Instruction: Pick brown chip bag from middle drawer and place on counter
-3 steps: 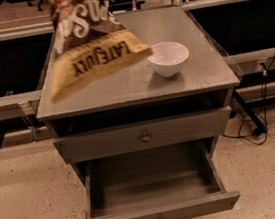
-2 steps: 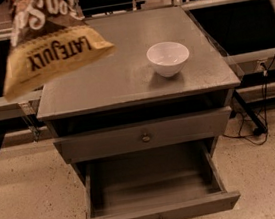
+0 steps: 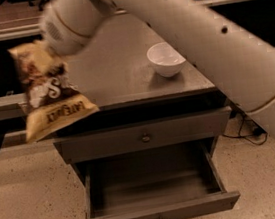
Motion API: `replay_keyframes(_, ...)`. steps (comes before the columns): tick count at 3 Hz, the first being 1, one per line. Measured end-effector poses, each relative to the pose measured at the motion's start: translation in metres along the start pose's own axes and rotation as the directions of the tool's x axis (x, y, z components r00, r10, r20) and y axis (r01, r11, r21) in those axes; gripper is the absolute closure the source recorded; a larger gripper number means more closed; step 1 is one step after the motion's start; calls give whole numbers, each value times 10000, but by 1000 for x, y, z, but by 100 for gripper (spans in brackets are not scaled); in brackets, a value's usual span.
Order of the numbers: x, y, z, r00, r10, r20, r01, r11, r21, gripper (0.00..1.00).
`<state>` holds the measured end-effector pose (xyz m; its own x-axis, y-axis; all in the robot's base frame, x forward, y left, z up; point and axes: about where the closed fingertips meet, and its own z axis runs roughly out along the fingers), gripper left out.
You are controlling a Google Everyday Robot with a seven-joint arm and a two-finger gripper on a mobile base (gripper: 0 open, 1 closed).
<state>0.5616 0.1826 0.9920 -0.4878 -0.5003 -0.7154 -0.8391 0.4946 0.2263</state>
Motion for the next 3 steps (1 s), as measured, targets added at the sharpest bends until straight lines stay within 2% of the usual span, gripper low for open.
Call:
replay_keyframes(1, 74, -135, 55, 9938, 1046, 387, -1067, 9927, 559, 36)
replay_keyframes(2, 82, -154, 63, 9917, 1205, 445, -1231, 9905, 618, 13)
replay_keyframes(3, 82, -154, 63, 9917, 1205, 443, -1231, 9905, 616, 0)
